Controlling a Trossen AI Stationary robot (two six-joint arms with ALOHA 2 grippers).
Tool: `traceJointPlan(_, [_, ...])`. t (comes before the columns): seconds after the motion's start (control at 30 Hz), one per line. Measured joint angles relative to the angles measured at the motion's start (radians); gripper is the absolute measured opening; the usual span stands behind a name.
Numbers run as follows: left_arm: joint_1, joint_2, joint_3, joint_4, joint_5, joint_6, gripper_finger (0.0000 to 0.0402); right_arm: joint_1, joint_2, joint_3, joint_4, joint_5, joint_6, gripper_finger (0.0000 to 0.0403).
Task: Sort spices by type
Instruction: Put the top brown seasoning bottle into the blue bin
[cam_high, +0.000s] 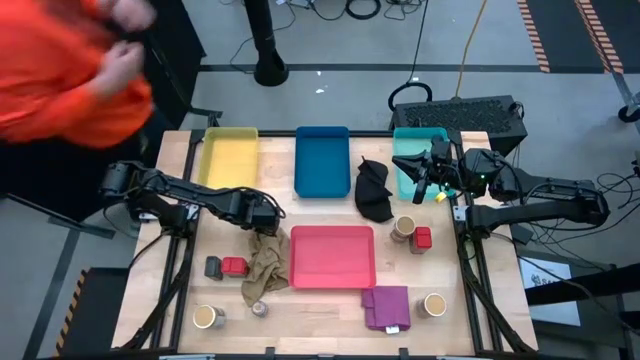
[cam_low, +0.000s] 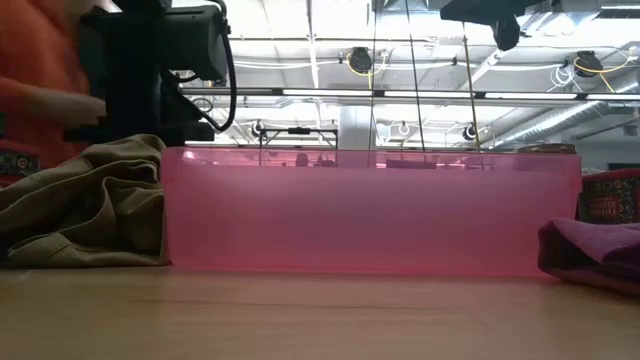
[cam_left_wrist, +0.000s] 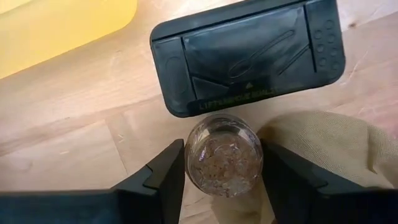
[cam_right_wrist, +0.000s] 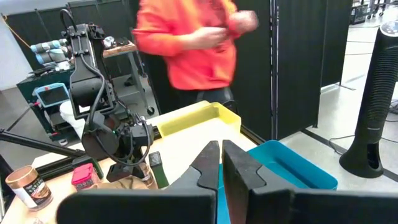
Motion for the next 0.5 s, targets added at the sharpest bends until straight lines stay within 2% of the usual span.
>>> traceJointPlan(0.23, [0.001, -0.014, 0.007, -0.023, 0.036, 0.045, 0.0179, 0.000, 0.000, 0.000, 0.000, 0.000, 0.000, 0.0000])
traceJointPlan(0.5, [0.003, -0.084, 0.155, -0.210, 0.088, 0.153, 0.0179, 0.000, 0.000, 0.000, -0.006, 0.000, 0.000, 0.0000])
